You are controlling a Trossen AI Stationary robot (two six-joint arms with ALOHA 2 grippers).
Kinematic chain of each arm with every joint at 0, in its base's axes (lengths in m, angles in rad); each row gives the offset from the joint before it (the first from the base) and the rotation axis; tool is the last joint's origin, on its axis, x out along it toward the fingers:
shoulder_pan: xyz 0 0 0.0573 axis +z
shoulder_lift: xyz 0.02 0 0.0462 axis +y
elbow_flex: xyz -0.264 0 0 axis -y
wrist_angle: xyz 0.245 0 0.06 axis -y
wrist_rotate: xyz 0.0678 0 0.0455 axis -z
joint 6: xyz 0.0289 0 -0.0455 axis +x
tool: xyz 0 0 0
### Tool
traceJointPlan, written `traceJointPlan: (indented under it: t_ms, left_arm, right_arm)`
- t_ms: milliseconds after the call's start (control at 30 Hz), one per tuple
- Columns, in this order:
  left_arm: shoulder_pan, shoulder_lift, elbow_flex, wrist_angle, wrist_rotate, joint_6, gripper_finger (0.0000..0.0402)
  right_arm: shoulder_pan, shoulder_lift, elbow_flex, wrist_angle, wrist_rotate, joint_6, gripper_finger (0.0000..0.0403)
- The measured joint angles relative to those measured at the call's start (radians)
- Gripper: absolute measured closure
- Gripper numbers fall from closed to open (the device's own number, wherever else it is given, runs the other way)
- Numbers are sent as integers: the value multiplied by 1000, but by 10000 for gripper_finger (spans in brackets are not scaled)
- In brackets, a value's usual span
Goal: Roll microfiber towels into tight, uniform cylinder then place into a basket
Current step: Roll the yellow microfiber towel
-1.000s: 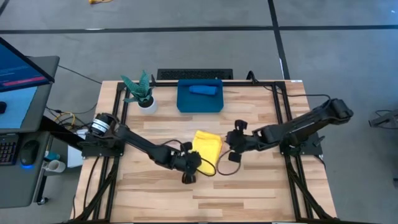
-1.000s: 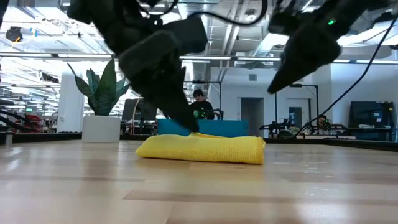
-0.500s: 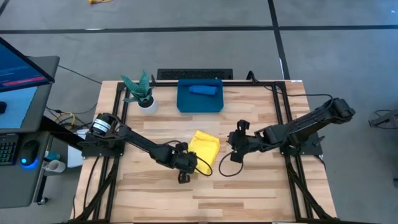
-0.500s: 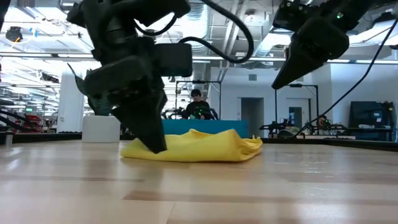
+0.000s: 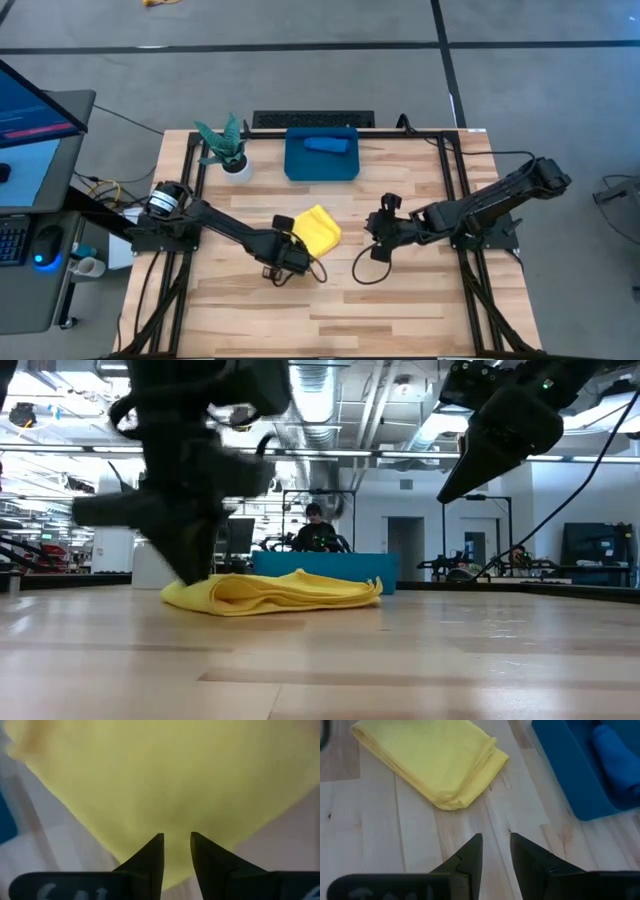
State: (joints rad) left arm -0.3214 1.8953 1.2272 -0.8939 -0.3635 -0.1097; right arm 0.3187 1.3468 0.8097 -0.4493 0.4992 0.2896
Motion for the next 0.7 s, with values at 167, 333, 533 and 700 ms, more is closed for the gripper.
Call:
traceJointPlan:
  t_ms: [167, 333, 533, 700]
  left_arm:
    - [-9, 0, 33, 121, -1, -66, 313]
    - [-15, 5, 34, 270, 33, -137, 313]
    - [-21, 5, 0, 277, 41, -174, 313]
    - [-34, 5, -64, 345, 87, -171, 313]
  right_arm:
    - [0, 0, 0, 0, 0, 0, 281]
    - [0, 0, 0, 0, 0, 0, 281]
    - [0, 0, 0, -6, 0, 0, 281]
    - [0, 0, 0, -10, -1, 0, 281]
